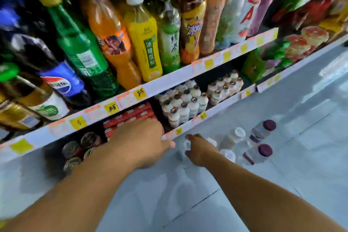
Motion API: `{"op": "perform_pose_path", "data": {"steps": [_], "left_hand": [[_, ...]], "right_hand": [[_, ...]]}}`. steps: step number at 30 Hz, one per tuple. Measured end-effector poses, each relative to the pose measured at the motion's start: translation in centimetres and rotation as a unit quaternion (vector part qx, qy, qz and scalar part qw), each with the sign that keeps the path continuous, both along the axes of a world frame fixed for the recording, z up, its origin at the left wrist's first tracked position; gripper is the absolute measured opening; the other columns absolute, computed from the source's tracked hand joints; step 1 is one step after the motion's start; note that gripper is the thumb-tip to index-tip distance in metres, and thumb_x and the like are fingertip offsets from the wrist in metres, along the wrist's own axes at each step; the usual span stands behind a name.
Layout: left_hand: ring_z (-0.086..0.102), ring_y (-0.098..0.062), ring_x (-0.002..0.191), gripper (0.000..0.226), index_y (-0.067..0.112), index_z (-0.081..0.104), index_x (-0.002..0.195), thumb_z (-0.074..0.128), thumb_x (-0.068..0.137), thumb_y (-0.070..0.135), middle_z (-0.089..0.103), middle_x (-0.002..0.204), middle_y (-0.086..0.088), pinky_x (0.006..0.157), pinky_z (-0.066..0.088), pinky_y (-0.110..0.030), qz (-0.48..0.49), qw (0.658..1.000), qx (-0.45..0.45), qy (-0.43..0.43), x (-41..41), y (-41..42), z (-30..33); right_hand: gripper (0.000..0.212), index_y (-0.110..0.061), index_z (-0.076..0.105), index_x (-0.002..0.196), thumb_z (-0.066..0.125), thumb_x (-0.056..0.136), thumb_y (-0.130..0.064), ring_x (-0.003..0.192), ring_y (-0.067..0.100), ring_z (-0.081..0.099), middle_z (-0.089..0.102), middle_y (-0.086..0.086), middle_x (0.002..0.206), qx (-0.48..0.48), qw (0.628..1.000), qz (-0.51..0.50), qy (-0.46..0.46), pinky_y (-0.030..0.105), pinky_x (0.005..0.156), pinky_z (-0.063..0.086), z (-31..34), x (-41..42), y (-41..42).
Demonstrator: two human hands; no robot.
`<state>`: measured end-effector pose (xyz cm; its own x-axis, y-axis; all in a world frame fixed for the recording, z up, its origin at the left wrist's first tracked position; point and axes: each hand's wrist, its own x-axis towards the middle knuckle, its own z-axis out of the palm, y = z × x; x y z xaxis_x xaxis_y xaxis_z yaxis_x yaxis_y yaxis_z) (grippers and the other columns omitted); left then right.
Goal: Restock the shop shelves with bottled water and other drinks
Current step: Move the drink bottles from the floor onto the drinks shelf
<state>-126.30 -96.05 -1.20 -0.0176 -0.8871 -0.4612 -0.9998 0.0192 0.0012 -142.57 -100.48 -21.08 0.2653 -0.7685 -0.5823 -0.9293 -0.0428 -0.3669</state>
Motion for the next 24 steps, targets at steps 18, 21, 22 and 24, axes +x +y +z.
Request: {"op": "perform_pose_path", "data": {"steps": [18, 21, 22, 24], "left_hand": [[0.061, -0.026, 0.094, 0.036, 0.022, 0.059, 0.098, 0.055, 0.090, 0.056, 0.064, 0.102, -0.004, 0.073, 0.048, -0.035, 0.041, 0.997, 0.061, 0.037, -0.7, -0.7, -8.1], [0.058, -0.022, 0.083, 0.026, 0.025, 0.055, 0.088, 0.057, 0.091, 0.050, 0.061, 0.092, 0.001, 0.066, 0.045, -0.035, 0.055, 0.995, 0.030, 0.072, -0.4, -1.1, -7.0], [0.059, -0.022, 0.089, 0.024, 0.026, 0.057, 0.097, 0.059, 0.090, 0.049, 0.063, 0.100, 0.003, 0.072, 0.049, -0.037, 0.060, 0.994, 0.015, 0.094, -0.3, -1.3, -6.3], [0.061, -0.020, 0.102, 0.034, 0.031, 0.058, 0.117, 0.066, 0.087, 0.045, 0.063, 0.118, 0.010, 0.084, 0.051, -0.037, 0.079, 0.985, -0.007, 0.155, -0.4, -1.8, -4.3]], "right_hand": [[0.051, -0.026, 0.055, 0.133, 0.067, 0.085, -0.040, 0.110, 0.030, 0.061, 0.058, 0.005, 0.123, -0.073, 0.996, -0.030, -0.046, 0.036, 0.087, 0.051, -0.9, -0.7, -1.4], [0.033, -0.028, 0.064, 0.104, 0.072, 0.076, -0.044, 0.097, 0.025, 0.066, 0.070, 0.000, 0.105, -0.098, 0.989, -0.036, -0.107, 0.037, 0.081, 0.056, 4.6, -1.2, -2.8], [0.028, -0.029, 0.062, 0.095, 0.073, 0.074, -0.044, 0.092, 0.021, 0.067, 0.072, -0.004, 0.098, -0.103, 0.986, -0.031, -0.129, 0.038, 0.079, 0.057, 6.8, -1.3, -3.3], [0.023, -0.030, 0.063, 0.088, 0.075, 0.073, -0.043, 0.082, 0.012, 0.068, 0.072, -0.011, 0.087, -0.115, 0.976, -0.025, -0.181, 0.038, 0.074, 0.059, 11.6, -1.5, -4.0]]}}
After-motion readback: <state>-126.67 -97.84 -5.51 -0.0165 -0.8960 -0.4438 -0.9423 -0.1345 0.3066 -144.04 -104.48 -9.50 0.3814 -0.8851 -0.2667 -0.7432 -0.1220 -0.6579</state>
